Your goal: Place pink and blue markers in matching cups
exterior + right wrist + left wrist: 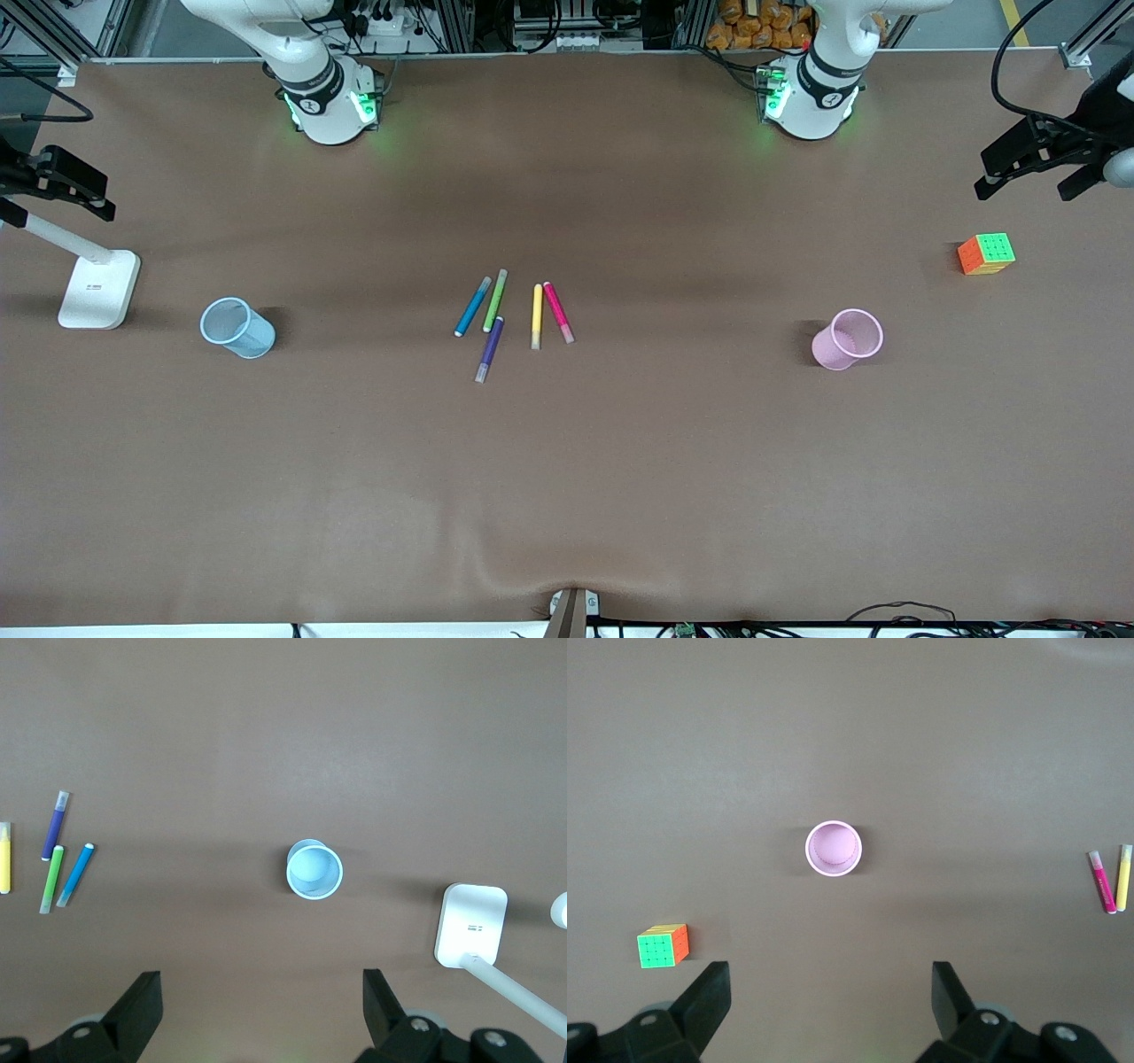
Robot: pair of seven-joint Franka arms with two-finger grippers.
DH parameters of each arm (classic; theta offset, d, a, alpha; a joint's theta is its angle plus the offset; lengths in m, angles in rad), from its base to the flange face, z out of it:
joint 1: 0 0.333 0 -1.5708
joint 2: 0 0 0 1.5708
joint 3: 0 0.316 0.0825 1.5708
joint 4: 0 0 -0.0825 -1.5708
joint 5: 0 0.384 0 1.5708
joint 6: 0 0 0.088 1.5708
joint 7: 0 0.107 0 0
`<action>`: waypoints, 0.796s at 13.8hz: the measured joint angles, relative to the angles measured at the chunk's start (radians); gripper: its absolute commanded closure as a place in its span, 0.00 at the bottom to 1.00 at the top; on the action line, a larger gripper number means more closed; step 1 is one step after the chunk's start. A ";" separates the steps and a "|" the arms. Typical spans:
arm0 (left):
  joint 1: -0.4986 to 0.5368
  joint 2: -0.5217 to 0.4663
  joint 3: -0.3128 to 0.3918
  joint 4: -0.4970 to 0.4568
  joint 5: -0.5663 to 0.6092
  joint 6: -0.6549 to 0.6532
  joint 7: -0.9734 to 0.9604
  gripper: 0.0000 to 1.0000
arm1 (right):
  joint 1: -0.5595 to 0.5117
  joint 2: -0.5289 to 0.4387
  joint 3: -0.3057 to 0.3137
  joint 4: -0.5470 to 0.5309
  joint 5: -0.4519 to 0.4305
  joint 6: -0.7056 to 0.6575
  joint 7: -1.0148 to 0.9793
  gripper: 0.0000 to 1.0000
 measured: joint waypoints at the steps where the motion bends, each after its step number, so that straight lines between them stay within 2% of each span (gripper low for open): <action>1: 0.000 0.000 0.000 -0.001 0.000 -0.002 -0.001 0.00 | 0.000 0.000 0.000 0.000 0.000 0.000 0.000 0.00; 11: 0.000 0.000 0.000 -0.003 0.000 -0.006 -0.001 0.00 | 0.000 0.000 -0.004 0.000 0.009 -0.005 0.000 0.00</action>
